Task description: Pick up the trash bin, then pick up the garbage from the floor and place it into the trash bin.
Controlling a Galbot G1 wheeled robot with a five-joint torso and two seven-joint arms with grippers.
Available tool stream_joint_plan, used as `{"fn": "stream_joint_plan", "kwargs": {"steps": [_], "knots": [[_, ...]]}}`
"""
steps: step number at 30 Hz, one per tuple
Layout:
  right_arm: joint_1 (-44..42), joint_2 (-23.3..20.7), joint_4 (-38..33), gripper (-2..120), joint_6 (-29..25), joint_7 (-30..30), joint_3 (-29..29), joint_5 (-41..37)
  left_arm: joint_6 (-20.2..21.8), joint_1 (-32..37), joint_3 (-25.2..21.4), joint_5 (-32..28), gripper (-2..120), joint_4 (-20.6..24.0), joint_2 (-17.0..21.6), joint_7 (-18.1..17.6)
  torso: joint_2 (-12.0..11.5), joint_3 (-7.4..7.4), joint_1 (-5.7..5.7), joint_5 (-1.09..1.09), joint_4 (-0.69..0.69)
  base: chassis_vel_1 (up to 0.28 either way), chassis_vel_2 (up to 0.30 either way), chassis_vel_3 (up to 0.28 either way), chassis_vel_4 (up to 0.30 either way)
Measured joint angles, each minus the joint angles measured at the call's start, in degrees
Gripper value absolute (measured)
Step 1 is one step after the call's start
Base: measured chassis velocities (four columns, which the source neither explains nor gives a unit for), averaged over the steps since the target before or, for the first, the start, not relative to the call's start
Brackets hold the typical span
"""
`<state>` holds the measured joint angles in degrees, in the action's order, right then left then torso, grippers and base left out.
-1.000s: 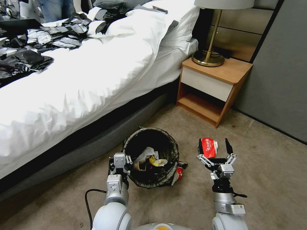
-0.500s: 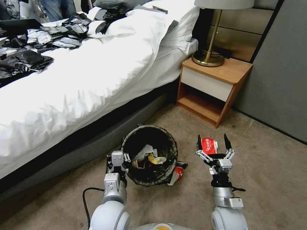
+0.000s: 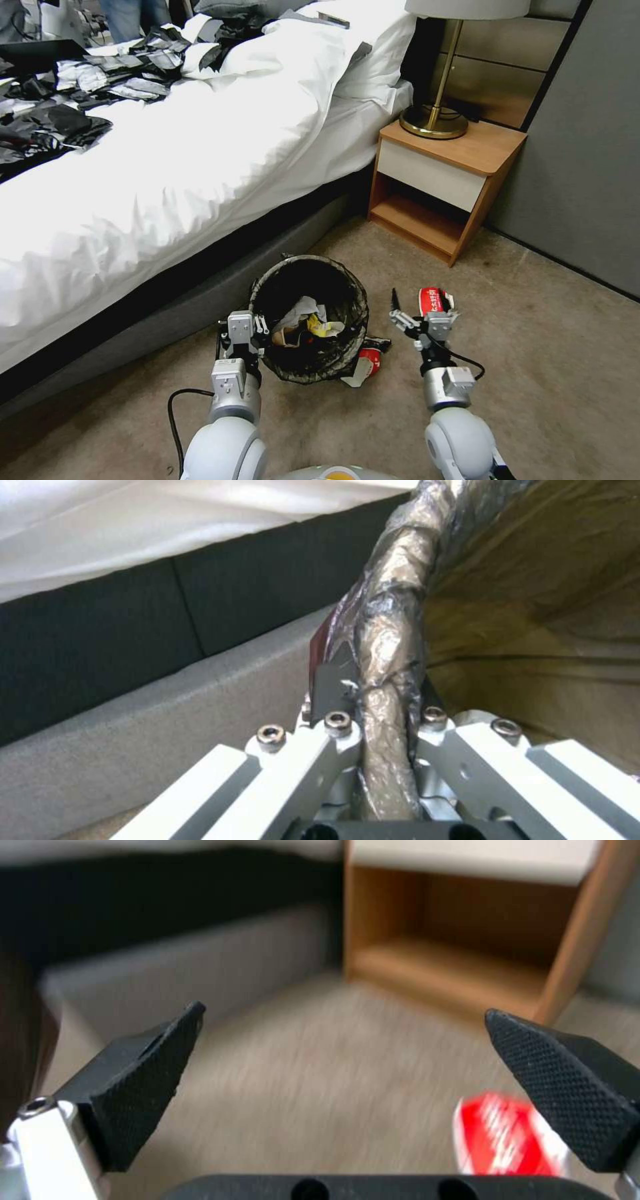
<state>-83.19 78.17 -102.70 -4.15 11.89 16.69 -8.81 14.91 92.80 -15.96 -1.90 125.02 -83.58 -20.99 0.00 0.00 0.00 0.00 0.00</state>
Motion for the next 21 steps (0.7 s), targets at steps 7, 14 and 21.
{"fn": "stream_joint_plan", "kwargs": {"steps": [7, 14, 21], "knots": [[3.1, -2.4, 6.1, 100, 11.2, 0.4, -6.3, -2.8, 0.0, 0.0, 0.0, -0.1, 0, -0.1, 0.1, 0.0, 0.0, 0.00, 0.00, 0.00, 0.00, 0.000, 0.000, 0.000, 0.000], [6.0, -3.1, 13.6, 100, 14.3, -0.2, -11.3, -4.1, 0.1, 0.0, -0.2, -0.2, 0, -0.2, 0.2, 0.0, 0.0, 0.00, 0.00, 0.00, 0.00, 0.000, 0.000, 0.000, 0.000], [7.6, -3.3, 18.3, 100, 14.7, -2.6, -13.0, -3.9, 0.1, 0.1, -0.2, -0.1, 0, -0.6, 0.1, -0.1, 0.0, 0.00, 0.00, 0.00, -0.01, 0.000, 0.000, 0.000, 0.000]]}}
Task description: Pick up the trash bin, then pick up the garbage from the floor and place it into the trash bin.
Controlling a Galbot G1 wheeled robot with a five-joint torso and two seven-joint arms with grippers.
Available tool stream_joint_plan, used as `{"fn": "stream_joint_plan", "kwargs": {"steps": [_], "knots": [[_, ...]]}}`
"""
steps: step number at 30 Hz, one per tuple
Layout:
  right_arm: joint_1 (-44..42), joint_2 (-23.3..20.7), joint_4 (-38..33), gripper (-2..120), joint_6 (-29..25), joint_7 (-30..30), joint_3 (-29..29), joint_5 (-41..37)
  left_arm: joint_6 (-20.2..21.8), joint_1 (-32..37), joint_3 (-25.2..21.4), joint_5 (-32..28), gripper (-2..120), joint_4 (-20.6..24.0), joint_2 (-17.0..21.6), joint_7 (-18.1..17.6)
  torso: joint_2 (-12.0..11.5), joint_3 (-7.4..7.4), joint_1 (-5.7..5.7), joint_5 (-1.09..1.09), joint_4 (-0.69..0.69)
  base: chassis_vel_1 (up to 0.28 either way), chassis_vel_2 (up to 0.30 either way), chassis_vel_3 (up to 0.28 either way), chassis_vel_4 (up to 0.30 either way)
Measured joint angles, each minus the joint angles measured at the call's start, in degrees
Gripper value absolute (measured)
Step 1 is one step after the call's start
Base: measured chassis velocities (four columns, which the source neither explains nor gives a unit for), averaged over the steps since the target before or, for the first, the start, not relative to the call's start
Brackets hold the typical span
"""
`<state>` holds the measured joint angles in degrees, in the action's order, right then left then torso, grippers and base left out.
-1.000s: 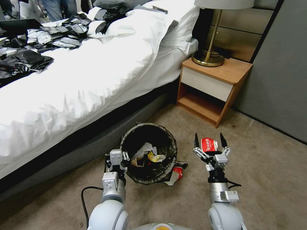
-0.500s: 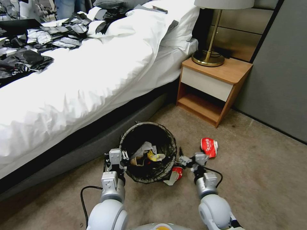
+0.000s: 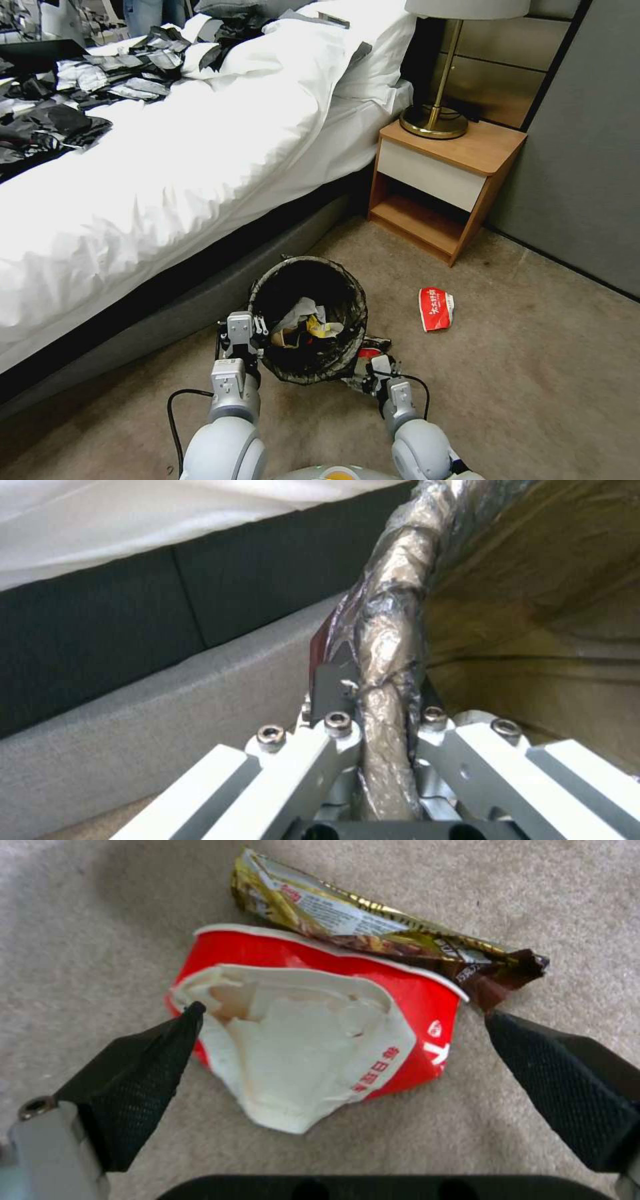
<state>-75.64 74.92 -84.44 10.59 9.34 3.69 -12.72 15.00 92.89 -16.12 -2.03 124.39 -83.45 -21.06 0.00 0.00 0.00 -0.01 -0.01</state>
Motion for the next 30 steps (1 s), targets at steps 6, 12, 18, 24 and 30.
{"fn": "stream_joint_plan", "kwargs": {"steps": [6, 12, 18, 24, 30], "knots": [[1.9, 0.8, 5.7, 100, -2.1, -2.2, 0.5, 1.9, 0.0, 0.2, 0.0, 0.2, 0, 0.0, -0.2, 0.0, 0.0, 0.00, 0.00, -0.01, 0.00, 0.000, 0.000, 0.000, 0.000], [3.4, 1.7, 9.5, 100, -4.1, -3.5, 1.6, 2.9, 0.0, 0.3, 0.1, 0.4, 0, -0.2, -0.3, 0.0, 0.0, 0.02, 0.00, -0.12, -0.01, 0.000, 0.000, 0.000, 0.000], [4.2, 2.0, 11.5, 100, -5.6, -4.1, 2.4, 3.6, 0.0, 0.3, 0.1, 0.4, 0, -0.3, -0.3, 0.0, 0.0, 0.02, 0.00, -0.10, -0.02, 0.000, 0.000, 0.000, 0.000], [5.1, 2.2, 13.3, 100, -6.6, -4.4, 2.7, 3.9, 0.0, 0.3, 0.4, 0.5, 0, -0.5, -0.3, 0.0, 0.0, 0.01, 0.00, -0.06, -0.01, 0.000, 0.000, 0.000, 0.000], [6.5, 2.8, 15.7, 82, -7.2, -4.6, 2.8, 4.1, -0.1, 0.4, 0.4, 0.5, 0, -0.5, -0.3, 0.0, 0.0, 0.01, 0.00, -0.04, 0.01, 0.000, 0.000, 0.000, 0.000]]}}
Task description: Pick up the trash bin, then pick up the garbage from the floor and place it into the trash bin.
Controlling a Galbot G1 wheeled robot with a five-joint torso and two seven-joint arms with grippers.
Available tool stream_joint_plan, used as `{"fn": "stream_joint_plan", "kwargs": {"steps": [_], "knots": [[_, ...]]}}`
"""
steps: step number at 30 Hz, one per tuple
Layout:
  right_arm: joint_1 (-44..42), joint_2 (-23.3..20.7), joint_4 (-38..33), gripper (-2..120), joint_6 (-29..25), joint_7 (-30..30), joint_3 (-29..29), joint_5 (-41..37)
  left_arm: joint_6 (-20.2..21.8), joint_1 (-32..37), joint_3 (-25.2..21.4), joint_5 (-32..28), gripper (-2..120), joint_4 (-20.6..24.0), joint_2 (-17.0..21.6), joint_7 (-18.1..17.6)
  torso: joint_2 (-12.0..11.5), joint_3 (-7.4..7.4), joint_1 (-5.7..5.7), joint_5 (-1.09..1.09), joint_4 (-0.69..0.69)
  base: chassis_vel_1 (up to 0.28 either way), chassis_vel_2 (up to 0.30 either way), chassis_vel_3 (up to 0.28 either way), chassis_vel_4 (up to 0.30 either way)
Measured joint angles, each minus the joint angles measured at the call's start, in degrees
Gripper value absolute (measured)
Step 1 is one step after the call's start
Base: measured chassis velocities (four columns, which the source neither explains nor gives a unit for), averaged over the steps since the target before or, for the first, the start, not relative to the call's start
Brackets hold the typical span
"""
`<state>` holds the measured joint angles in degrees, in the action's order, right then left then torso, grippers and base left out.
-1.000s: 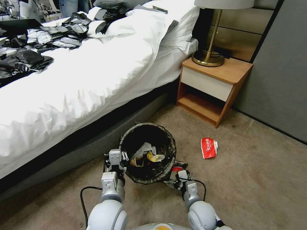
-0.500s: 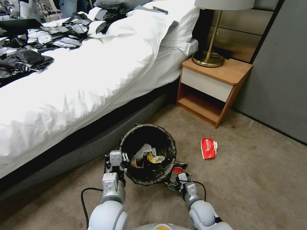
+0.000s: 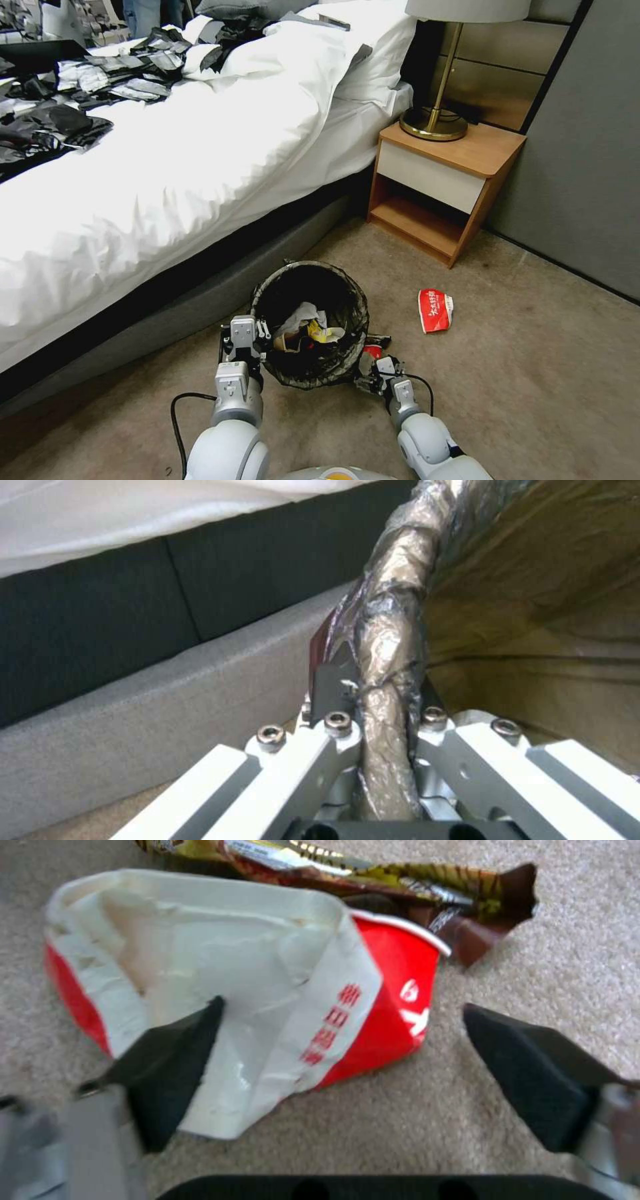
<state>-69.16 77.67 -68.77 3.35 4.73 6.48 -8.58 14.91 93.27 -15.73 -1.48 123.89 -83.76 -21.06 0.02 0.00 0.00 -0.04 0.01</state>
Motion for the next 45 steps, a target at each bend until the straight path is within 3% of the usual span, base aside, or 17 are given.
{"fn": "stream_joint_plan", "kwargs": {"steps": [11, 28, 45], "knots": [[1.2, 0.7, 2.7, 40, -1.8, -0.5, 0.2, 0.7, 0.0, 0.1, -0.1, 0.0, 0, 0.0, -0.1, -0.1, 0.0, 0.00, 0.00, 0.03, -0.02, 0.000, 0.000, 0.000, 0.000], [1.3, 0.7, 3.3, 1, -3.2, -0.6, 1.0, 1.4, 0.0, -0.1, 0.0, 0.0, 0, 0.0, 0.0, -0.2, 0.0, 0.00, 0.00, 0.10, -0.03, 0.000, 0.000, 0.000, 0.000], [0.1, 0.7, 2.4, 0, -6.3, -0.2, 3.4, 2.2, -0.1, -0.4, 0.3, -0.1, 0, -0.6, 0.2, -0.3, 0.0, -0.01, -0.01, 0.05, 0.00, 0.000, 0.000, 0.000, 0.000]]}}
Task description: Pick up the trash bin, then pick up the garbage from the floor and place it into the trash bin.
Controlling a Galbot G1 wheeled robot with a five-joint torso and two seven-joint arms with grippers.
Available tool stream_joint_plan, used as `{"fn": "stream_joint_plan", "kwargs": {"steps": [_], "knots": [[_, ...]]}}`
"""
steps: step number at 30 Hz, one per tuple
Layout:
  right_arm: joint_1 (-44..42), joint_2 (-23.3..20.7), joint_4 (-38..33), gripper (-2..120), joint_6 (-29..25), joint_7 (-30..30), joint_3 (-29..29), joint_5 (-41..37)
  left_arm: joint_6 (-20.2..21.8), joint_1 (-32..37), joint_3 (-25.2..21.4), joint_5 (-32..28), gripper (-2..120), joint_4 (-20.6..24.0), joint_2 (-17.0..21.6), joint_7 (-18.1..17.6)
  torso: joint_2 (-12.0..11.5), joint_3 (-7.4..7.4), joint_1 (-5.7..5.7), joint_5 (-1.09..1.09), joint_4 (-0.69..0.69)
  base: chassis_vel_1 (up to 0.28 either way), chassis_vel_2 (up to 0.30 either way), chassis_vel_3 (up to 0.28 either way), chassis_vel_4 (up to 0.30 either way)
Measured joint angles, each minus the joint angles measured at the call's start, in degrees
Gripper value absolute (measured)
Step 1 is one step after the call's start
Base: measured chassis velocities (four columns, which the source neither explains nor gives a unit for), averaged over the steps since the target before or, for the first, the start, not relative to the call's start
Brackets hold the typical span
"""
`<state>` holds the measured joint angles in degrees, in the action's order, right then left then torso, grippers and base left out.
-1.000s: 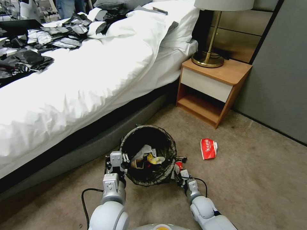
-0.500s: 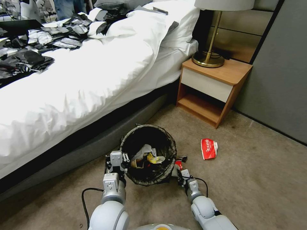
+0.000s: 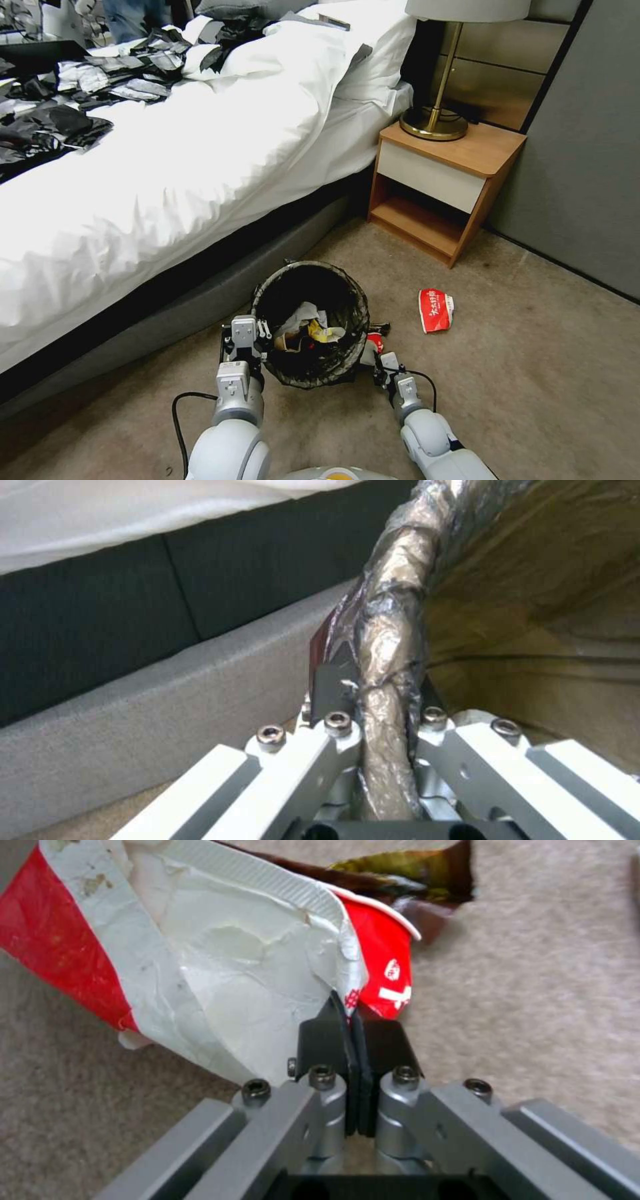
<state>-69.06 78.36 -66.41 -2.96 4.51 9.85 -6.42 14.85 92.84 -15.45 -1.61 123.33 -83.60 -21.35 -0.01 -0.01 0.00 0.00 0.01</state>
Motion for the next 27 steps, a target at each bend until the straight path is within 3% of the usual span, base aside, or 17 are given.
{"fn": "stream_joint_plan", "kwargs": {"steps": [15, 22, 27], "knots": [[-7.8, 0.2, -11.6, 0, -4.5, 2.1, 6.0, -2.2, 0.0, -0.2, 0.0, -0.2, 0, -0.1, 0.1, 0.0, 0.0, -0.02, 0.00, 0.14, 0.04, 0.000, 0.000, 0.000, 0.000], [-8.7, 0.2, -19.4, 0, -6.1, 3.8, 9.9, -5.3, 0.0, 0.0, 0.0, -0.2, 0, 0.2, 0.2, 0.0, 0.0, 0.00, 0.00, 0.03, 0.01, 0.000, 0.000, 0.000, 0.000], [-8.1, 0.5, -27.2, 0, -10.3, 3.8, 12.6, -6.1, 0.0, 0.0, 0.0, -0.2, 0, 0.2, 0.2, 0.0, 0.0, 0.00, 0.00, -0.01, 0.00, 0.000, 0.000, 0.000, 0.000]]}}
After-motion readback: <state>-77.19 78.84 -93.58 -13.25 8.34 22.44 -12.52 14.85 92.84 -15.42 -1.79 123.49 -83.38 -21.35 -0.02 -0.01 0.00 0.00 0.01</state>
